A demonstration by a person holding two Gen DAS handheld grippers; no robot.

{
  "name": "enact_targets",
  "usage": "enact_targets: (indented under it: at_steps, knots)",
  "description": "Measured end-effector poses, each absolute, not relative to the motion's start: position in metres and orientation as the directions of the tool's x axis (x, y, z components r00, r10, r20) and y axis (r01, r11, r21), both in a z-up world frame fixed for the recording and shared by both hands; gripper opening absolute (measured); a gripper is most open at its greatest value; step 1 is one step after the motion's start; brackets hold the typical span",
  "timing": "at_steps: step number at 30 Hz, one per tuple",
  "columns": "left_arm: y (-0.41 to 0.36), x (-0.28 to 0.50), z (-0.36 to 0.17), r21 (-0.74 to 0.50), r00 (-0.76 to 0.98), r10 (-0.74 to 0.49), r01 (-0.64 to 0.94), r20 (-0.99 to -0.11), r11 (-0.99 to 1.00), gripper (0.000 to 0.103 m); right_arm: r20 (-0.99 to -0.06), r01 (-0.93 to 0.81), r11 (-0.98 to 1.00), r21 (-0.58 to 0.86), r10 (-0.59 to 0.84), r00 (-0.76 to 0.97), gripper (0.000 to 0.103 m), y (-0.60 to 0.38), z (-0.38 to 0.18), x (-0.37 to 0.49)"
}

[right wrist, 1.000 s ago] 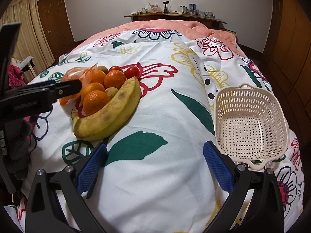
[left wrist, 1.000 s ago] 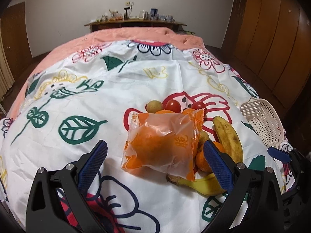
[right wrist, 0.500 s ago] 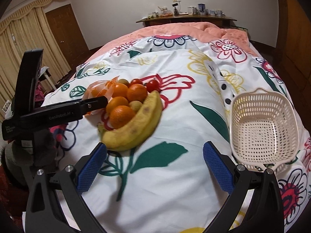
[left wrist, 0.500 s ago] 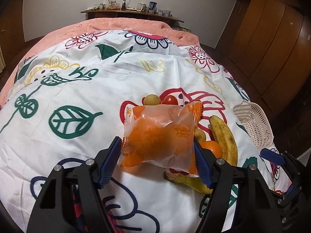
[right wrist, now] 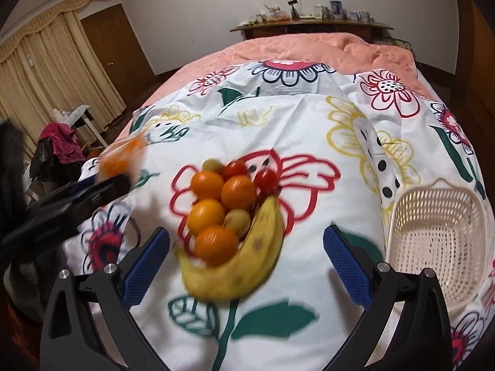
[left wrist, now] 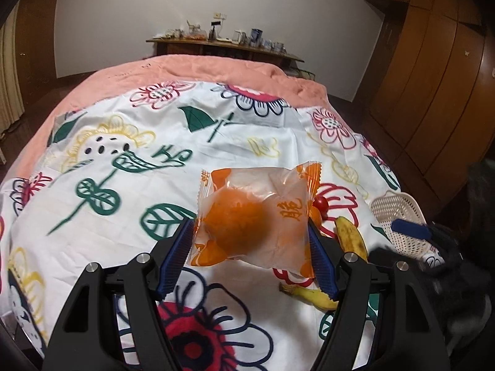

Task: Organize fruits
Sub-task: 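Lift the bag of oranges with the left tool while the right tool grasps a loose orange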

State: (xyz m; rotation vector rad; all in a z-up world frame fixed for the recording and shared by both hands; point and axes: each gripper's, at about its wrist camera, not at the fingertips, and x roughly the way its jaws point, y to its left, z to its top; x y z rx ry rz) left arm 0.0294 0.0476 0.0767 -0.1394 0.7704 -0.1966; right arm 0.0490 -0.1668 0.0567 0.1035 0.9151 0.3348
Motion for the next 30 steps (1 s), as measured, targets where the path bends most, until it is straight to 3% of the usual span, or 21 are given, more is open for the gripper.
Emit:
enact_targets:
  at_steps: [4,10,20,24,30]
  knots:
    - [0.054,0.024,0.081,-0.189,0.714,-0.213,0.115,-0.667,0.975,0.072,-0.782,-0.204,0.940,0.275,0.342,0.521,0.098,-0.169,0.055,0.077]
    - [0.062,0.022,0.077,-0.206,0.709,-0.221,0.109,-0.670,0.972,0.072,-0.793,-0.289,0.914,0.285,0.394,0.465,0.098,-0.141,0.053,0.075]
    - [0.077,0.018,0.079,-0.215,0.721,-0.206,0.080,-0.662,0.973,0.072,-0.845,-0.370,0.877,0.306,0.430,0.318,0.076,-0.099,0.034,0.084]
    - [0.085,0.016,0.080,-0.221,0.727,-0.202,0.071,-0.657,0.973,0.072,-0.861,-0.380,0.876,0.297,0.418,0.290,0.060,-0.091,0.030,0.088]
    - [0.092,0.015,0.080,-0.234,0.730,-0.202,0.060,-0.652,0.970,0.072,-0.898,-0.418,0.896,0.148,0.300,0.324,0.057,-0.074,0.029,0.087]
